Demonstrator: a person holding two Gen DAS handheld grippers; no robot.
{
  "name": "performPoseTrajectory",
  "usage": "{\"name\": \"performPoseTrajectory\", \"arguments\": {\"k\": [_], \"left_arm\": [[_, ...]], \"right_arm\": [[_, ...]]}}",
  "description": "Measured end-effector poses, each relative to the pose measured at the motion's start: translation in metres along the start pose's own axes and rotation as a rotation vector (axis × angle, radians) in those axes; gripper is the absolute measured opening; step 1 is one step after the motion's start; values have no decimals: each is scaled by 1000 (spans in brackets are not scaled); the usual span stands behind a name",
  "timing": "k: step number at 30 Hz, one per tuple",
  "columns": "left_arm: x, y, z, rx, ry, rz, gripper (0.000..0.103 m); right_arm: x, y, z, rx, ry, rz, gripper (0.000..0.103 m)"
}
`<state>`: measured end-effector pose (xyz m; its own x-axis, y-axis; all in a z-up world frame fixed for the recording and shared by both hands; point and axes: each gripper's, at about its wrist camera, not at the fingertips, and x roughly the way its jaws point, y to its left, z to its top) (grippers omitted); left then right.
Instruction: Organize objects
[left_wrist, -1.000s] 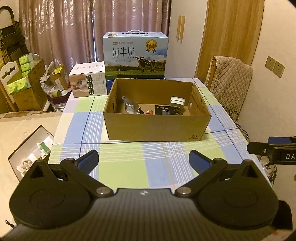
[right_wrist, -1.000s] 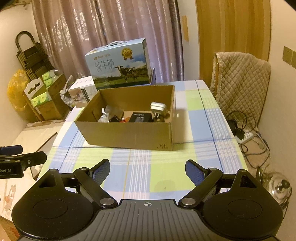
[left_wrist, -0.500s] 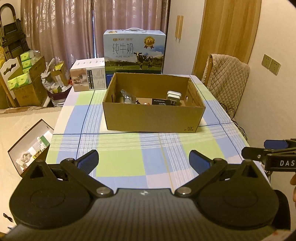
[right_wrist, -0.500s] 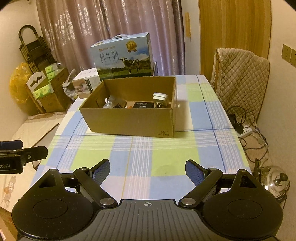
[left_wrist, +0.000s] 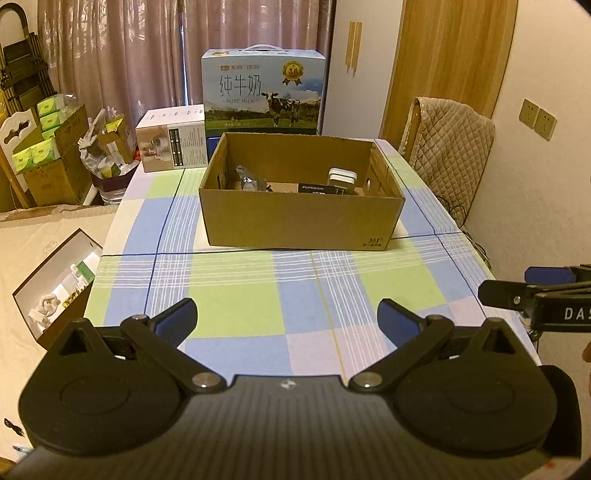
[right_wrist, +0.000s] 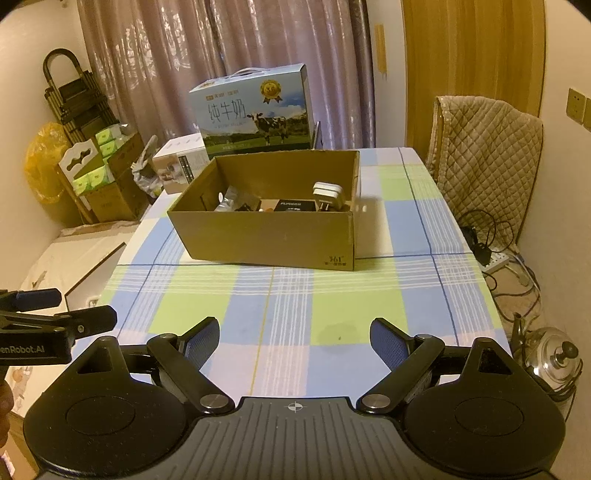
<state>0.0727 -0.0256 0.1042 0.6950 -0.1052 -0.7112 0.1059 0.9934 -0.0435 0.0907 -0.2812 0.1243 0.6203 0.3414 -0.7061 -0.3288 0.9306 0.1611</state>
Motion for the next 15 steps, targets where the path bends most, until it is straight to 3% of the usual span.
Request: {"name": "performPoseTrajectory", "arguments": {"k": [15], "left_arm": [[8, -5, -2, -2, 15, 0, 102]], "right_arm": [[1, -2, -4, 5, 10, -2, 86]]}}
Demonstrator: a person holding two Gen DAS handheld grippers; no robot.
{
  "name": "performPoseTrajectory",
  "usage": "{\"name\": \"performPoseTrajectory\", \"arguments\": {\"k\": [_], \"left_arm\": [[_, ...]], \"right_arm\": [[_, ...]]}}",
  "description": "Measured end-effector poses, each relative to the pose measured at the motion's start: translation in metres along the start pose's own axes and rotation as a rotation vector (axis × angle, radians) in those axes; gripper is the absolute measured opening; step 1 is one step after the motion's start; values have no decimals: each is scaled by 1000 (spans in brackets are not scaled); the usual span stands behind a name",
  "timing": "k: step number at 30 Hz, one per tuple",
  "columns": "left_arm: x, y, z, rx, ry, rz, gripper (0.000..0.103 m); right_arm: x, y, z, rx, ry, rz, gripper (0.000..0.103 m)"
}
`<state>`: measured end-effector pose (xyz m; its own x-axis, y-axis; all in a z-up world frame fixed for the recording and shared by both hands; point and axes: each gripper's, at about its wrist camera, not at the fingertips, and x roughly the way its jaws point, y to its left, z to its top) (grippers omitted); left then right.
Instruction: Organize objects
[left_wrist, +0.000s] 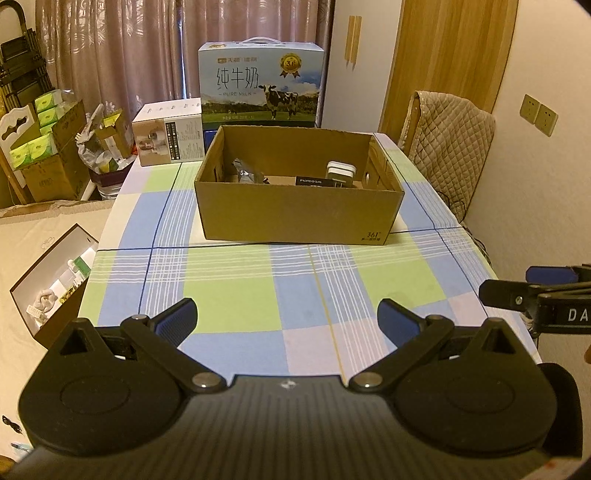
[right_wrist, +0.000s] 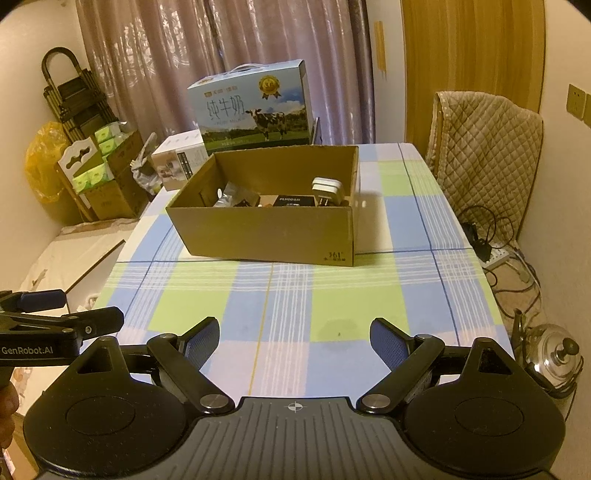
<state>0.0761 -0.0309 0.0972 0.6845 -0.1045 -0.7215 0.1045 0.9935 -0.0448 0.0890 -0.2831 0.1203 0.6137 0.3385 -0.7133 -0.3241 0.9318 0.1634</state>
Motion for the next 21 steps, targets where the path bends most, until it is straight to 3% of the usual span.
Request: {"name": "performPoseTrajectory", "arguments": {"k": [21], "left_arm": [[4, -7, 0, 3, 4, -7, 102]], "right_arm": [[0, -4, -2, 5, 3, 2, 86]]}}
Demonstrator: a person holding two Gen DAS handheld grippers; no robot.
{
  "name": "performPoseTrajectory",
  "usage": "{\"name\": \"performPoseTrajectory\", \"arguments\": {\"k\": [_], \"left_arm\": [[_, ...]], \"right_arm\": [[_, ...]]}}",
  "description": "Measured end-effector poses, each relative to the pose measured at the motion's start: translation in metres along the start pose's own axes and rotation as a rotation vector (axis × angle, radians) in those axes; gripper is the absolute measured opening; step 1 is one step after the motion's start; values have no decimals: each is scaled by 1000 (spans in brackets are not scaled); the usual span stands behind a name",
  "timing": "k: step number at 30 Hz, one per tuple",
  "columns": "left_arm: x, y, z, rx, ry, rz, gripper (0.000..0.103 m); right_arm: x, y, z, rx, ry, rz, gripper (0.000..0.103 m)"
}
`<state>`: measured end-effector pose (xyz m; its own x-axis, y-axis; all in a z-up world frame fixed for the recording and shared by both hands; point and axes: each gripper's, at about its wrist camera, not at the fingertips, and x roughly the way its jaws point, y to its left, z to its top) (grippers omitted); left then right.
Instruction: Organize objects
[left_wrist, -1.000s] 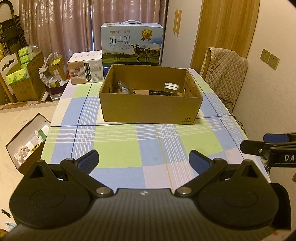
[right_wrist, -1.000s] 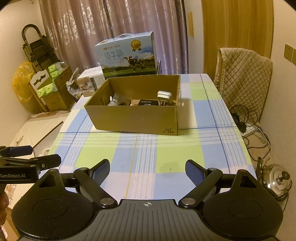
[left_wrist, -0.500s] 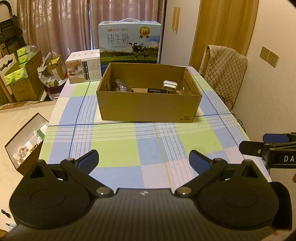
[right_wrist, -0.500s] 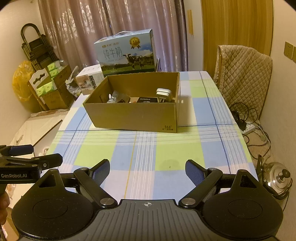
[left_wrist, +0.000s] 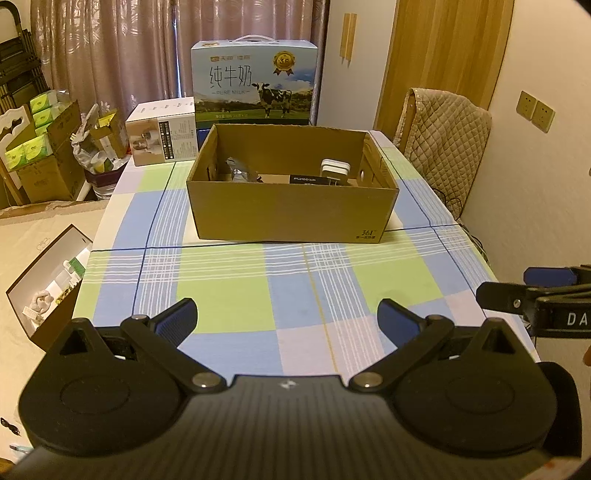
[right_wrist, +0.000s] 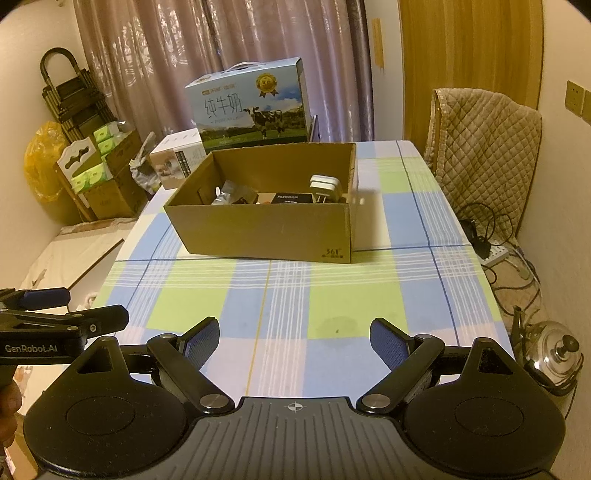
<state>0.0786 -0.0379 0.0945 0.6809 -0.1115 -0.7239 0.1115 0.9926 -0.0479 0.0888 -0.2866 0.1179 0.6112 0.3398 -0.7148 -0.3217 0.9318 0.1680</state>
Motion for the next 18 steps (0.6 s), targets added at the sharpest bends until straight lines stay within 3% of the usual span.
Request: {"name": "performPoseTrajectory", "arguments": {"k": [18], "left_arm": [[0, -6, -3, 21, -25, 6, 102]], "right_arm": [[0, 0, -2, -2, 2, 3, 86]]}}
